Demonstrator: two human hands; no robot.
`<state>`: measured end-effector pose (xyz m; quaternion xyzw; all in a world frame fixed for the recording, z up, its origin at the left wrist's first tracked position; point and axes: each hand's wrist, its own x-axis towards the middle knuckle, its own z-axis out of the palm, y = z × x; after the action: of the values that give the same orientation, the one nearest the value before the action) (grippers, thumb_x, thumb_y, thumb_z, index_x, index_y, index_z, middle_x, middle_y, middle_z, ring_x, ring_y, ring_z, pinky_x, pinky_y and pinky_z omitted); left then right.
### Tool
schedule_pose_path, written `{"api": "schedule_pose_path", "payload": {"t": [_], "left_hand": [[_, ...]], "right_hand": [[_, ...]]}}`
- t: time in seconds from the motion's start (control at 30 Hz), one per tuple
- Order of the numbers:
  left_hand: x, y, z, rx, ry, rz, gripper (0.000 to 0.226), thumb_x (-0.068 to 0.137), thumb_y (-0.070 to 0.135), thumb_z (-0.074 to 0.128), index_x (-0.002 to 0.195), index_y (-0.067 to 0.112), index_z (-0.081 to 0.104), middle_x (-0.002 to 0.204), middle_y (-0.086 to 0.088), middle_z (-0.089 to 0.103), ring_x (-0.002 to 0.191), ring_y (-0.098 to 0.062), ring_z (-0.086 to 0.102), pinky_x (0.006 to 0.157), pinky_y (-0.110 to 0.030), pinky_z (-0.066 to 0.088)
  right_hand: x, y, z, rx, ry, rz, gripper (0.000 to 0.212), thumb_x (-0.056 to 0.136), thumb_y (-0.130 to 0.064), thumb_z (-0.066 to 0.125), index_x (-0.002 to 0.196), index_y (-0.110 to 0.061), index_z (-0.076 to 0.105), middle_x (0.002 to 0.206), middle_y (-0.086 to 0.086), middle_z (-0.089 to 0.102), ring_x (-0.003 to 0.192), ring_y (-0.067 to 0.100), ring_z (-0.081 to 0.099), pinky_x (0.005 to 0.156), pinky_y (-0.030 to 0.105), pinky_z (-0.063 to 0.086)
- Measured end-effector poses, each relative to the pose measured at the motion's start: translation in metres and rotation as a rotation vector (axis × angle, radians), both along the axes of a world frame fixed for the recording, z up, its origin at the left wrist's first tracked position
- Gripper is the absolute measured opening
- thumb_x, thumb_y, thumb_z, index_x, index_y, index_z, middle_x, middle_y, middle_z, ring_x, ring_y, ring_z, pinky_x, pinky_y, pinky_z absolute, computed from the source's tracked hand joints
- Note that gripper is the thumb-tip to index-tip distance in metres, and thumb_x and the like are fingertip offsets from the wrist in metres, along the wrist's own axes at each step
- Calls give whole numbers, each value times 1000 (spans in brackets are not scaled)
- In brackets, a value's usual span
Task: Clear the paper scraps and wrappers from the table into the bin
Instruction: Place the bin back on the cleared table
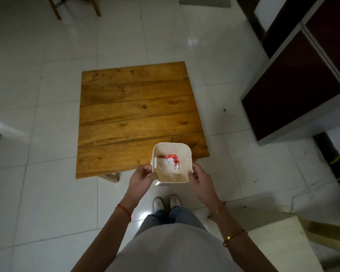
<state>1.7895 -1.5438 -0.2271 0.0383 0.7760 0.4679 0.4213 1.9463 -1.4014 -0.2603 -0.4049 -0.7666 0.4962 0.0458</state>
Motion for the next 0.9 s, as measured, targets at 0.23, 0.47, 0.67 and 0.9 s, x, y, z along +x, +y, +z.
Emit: {"api": "schedule_pose_path", "payload": {"t": [0.23,0.47,0.67,0.9], "left_hand": [[-9,7,16,7,66,-54,24,83,11,65,106,7,61,101,-8,66,93,-20,60,80,-26,46],[-23,24,25,21,66,-75,24,83,7,64,106,0,59,95,-9,60,91,-22,57,92,-39,47],[-40,58,24,32,55,-72,24,84,6,62,107,-1,59,108,-20,65,95,-26,62,82,-28,54],[-72,132,17,-22,51,-13,24,85,13,63,107,7,60,108,-14,67,104,-31,62,95,-45,50]], "right_hand": [[-5,4,20,35,4,-44,36,99,-25,49,134,-20,48,112,-13,57,99,4,58,79,7,44],[-20,17,26,59,-19,-77,37,99,-26,49,135,-18,48,112,-11,57,94,3,56,68,-1,40],[-37,52,26,46,2,-71,34,99,-25,49,132,-19,50,107,-14,58,84,-10,54,63,-4,42],[-79,138,22,20,5,11,37,98,-27,50,135,-19,48,117,-5,62,100,3,58,71,5,46]]}}
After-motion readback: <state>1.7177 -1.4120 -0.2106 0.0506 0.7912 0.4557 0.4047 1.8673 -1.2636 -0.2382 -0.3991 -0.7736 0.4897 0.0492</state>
